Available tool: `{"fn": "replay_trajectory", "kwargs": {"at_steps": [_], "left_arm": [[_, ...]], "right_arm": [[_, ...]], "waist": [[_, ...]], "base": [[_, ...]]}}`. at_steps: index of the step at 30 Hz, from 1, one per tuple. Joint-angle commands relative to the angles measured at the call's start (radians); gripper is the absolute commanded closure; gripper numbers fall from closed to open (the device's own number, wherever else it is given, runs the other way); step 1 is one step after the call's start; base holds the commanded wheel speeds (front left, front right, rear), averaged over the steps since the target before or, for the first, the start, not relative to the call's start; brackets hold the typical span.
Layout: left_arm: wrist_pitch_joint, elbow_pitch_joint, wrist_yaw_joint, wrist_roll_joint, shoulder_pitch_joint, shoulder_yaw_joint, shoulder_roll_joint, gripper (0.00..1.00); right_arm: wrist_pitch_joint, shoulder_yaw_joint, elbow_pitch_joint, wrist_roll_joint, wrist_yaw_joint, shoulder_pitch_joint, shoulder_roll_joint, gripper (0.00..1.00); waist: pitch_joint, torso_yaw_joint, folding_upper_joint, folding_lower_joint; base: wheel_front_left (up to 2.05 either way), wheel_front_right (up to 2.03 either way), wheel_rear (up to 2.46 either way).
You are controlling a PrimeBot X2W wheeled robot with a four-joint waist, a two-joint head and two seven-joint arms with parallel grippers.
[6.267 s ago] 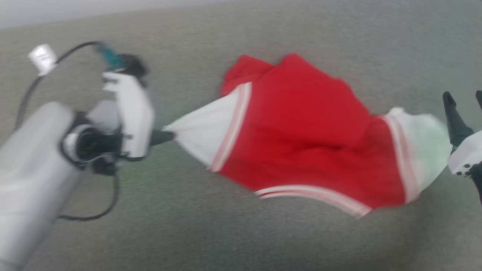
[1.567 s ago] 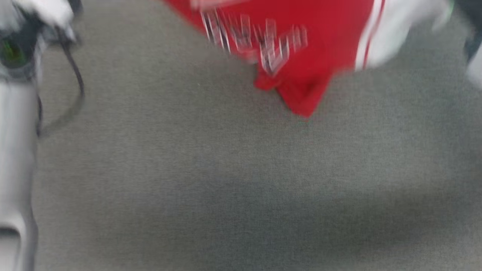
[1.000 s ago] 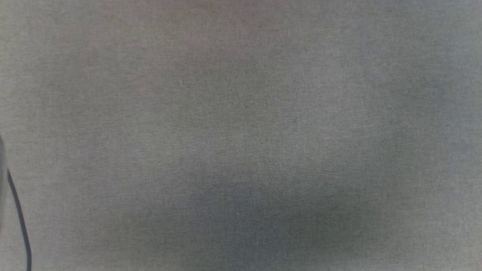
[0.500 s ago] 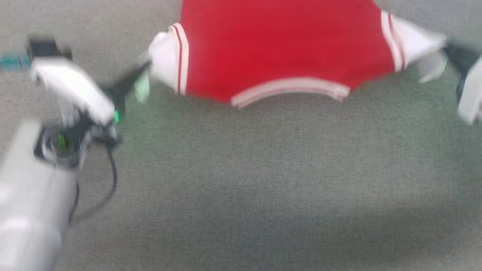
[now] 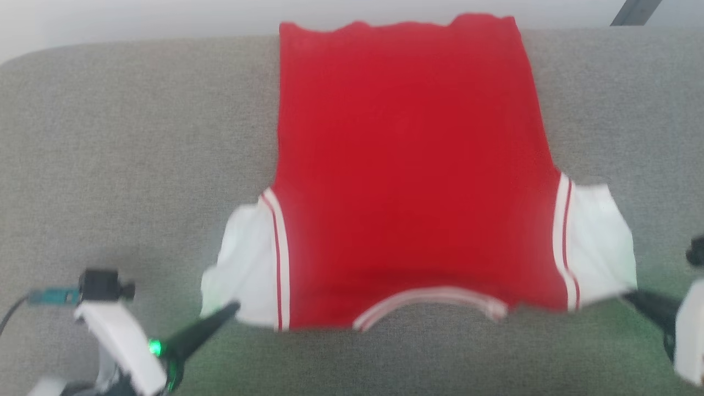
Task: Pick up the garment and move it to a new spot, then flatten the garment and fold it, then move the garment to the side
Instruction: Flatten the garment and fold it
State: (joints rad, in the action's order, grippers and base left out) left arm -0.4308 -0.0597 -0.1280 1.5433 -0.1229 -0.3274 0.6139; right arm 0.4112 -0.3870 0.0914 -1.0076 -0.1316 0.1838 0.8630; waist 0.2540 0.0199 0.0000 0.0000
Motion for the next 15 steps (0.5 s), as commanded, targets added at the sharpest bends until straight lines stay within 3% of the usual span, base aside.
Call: {"fn": "replay_trajectory", "kwargs": {"at_steps": [1,6,9,15], "left_arm": [[-0.006,0.041,-0.004,0.008,0.056,0.006,0.023,1.0],[0.01,0.179,-0.004,0.025,0.224,0.038,0.099,1.0],[0.028,0.224,-0.004,0.019,0.275,0.056,0.121,1.0],[0.015,0.209,-0.004,0.012,0.214,0.019,0.075,1.0]], "right_arm": [[0.029,0.025,-0.029,-0.009,0.002,-0.057,0.014,1.0],[0.11,0.139,-0.143,-0.027,0.002,-0.23,0.021,1.0],[0.138,0.218,-0.203,-0.022,0.002,-0.302,-0.008,1.0],[0.224,0.289,-0.266,0.044,0.002,-0.334,-0.09,1.0]], "waist": [[-0.008,-0.001,0.0,0.0],[-0.007,0.003,0.0,0.0],[-0.004,0.013,0.0,0.0],[0.008,0.022,0.0,0.0]], "base": [[0.0,0.0,0.0],[0.0,0.0,0.0],[0.0,0.0,0.0],[0.0,0.0,0.0]]}}
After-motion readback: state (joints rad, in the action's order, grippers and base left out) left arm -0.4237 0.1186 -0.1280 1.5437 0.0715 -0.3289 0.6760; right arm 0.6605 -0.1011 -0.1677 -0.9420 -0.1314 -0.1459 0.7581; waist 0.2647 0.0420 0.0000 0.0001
